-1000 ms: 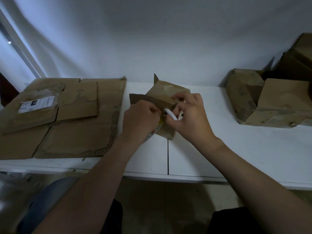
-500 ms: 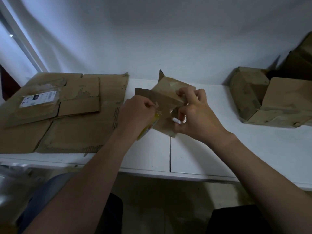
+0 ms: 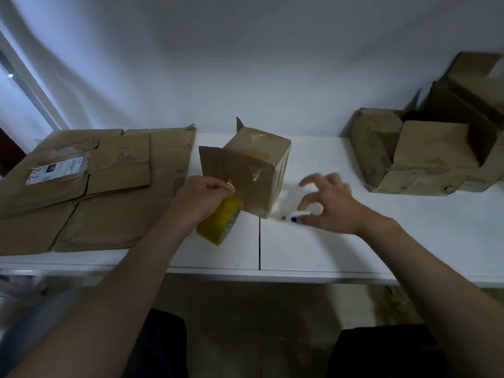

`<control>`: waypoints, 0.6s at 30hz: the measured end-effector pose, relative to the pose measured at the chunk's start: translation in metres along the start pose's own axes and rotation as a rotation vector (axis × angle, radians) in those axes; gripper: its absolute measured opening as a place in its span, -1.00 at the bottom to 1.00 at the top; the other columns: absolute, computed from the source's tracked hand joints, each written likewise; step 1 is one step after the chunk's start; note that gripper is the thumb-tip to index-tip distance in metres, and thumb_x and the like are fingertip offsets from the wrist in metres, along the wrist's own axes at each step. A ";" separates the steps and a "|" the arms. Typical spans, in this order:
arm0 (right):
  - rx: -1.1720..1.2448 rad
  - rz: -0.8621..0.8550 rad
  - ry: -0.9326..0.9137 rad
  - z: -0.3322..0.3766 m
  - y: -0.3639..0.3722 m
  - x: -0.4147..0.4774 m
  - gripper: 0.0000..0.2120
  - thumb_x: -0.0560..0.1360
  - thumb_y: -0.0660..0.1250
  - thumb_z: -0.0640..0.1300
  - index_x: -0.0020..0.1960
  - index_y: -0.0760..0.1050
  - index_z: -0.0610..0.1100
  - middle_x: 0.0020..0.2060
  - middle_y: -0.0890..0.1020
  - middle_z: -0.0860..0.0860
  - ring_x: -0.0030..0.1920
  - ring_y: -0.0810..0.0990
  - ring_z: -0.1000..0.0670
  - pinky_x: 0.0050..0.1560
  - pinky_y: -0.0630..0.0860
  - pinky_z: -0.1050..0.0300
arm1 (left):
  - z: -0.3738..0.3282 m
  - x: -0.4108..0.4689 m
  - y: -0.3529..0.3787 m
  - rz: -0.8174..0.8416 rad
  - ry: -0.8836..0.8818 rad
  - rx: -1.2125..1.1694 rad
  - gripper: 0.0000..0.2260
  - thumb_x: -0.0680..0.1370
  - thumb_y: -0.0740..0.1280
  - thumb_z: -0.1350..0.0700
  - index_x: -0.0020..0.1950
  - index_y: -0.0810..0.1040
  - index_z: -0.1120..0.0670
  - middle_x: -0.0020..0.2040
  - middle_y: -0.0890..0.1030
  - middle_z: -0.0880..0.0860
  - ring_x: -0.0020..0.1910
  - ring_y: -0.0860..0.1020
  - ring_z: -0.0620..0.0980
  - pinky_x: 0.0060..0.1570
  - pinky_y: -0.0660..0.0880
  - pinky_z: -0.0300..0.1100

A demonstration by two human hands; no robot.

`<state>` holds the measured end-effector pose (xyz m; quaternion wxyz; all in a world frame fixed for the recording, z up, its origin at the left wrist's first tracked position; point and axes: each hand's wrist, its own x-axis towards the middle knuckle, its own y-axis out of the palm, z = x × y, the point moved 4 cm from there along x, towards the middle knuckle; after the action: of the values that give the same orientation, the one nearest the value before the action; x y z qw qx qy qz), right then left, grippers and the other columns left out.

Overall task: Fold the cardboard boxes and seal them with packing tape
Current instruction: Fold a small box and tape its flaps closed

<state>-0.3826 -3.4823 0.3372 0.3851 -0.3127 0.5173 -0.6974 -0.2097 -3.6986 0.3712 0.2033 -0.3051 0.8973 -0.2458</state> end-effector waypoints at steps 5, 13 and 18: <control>-0.027 0.179 0.103 -0.013 0.044 -0.011 -0.73 0.52 0.38 0.26 0.08 0.69 0.15 0.46 0.30 0.13 0.39 0.17 -0.06 0.34 0.17 -0.10 | -0.001 -0.011 0.006 0.016 0.001 -0.036 -0.85 0.57 0.40 -0.10 0.12 0.63 -0.15 0.19 0.43 -0.07 0.16 0.44 0.06 0.29 0.46 0.13; -0.147 -0.034 0.006 -0.007 0.031 -0.007 -0.50 0.55 0.30 0.29 0.44 0.48 0.16 0.47 0.36 0.08 0.33 0.34 -0.12 0.25 0.34 -0.08 | -0.007 -0.017 0.005 0.010 0.032 -0.059 -0.85 0.57 0.43 0.01 0.10 0.56 -0.19 0.21 0.45 -0.02 0.17 0.45 0.07 0.31 0.47 0.18; 0.098 -0.640 -0.207 0.018 -0.020 0.002 -0.58 0.68 0.27 0.04 0.51 0.42 -0.02 0.53 0.36 0.02 0.18 0.52 -0.05 0.21 0.47 0.08 | -0.009 -0.014 0.001 -0.023 0.067 -0.044 -0.92 0.59 0.40 -0.02 0.04 0.58 -0.21 0.09 0.46 -0.05 0.09 0.50 0.06 0.25 0.52 0.12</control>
<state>-0.3733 -3.4894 0.3610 0.2116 -0.5096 0.3169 -0.7714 -0.2045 -3.6868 0.3806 0.1637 -0.3112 0.9053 -0.2382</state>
